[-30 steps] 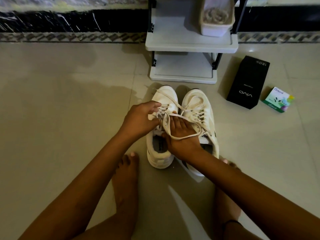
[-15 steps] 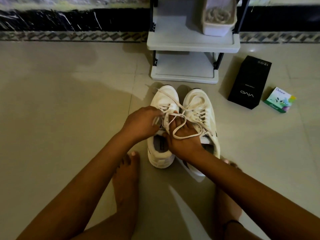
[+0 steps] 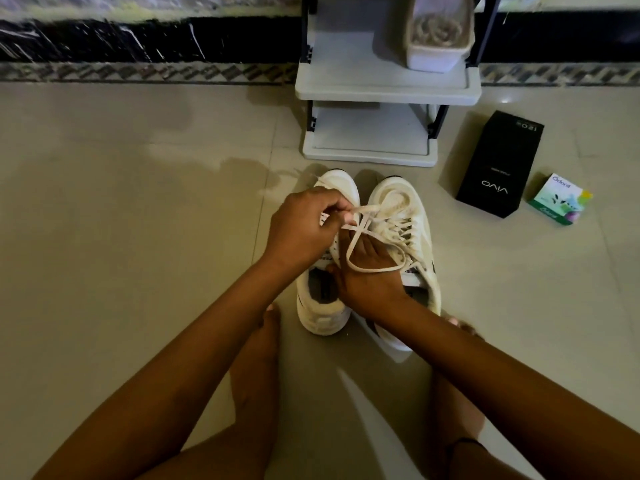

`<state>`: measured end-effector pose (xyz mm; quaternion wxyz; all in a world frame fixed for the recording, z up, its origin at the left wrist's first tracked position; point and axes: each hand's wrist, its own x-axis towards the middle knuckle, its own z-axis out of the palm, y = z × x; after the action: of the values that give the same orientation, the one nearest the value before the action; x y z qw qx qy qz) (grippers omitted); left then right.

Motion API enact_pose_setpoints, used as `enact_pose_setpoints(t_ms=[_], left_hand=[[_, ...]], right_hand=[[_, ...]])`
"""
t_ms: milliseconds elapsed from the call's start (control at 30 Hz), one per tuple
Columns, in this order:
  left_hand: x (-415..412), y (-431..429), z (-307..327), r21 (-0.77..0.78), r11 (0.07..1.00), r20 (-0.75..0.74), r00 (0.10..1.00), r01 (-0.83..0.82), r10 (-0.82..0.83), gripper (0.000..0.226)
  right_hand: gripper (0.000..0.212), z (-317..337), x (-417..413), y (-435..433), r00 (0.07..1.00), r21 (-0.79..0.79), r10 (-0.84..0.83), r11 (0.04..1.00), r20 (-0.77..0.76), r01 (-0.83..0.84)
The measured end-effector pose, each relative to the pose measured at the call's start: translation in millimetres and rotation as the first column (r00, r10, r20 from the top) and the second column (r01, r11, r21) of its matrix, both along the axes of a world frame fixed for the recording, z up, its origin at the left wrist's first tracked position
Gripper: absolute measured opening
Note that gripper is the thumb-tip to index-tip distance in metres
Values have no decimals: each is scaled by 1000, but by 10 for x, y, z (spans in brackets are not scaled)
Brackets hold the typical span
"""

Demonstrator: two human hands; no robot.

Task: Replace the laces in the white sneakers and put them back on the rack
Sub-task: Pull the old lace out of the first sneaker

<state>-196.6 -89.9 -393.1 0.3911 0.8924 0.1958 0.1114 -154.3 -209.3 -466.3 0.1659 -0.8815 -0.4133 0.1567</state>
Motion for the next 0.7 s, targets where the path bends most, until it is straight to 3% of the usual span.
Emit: enact_pose_setpoints(t_ms=[33, 100, 200, 300, 333, 367, 433, 533, 700], left_hand=[[-1, 21, -26, 11, 999, -25, 999, -34, 34, 9], [-11, 75, -36, -180, 970, -102, 984, -161, 145, 7], [-27, 181, 74, -620, 715, -198, 946, -324, 257, 7], [22, 340, 260, -866, 425, -78, 911, -263, 405, 10], [34, 405, 302, -894, 400, -8, 899, -203, 438, 12], [41, 462, 334, -888, 434, 57, 900, -152, 432, 18], [40, 550, 340, -782, 607, 84, 940, -143, 330, 42], [-20, 554, 242, -512, 821, -121, 967, -255, 225, 59], [-192, 409, -94, -298, 953, -368, 928, -55, -61, 55]], right_hand=[[66, -2, 0, -6, 1000, -5, 5, 1000, 11, -5], [69, -18, 10, -11, 1000, -16, 10, 1000, 23, -10], [74, -15, 4, -7, 999, -31, 20, 999, 49, -18], [71, 41, 26, -20, 996, -49, 49, 998, 74, -45], [69, 62, 40, -27, 996, -49, 52, 998, 70, -49], [68, 70, 52, -31, 996, -57, 60, 997, 62, -56], [69, 77, 62, -30, 996, -60, 68, 996, 64, -64], [64, 115, 112, -10, 998, -8, 48, 999, 50, -48], [52, 344, 331, 95, 951, 279, -128, 937, -280, 208]])
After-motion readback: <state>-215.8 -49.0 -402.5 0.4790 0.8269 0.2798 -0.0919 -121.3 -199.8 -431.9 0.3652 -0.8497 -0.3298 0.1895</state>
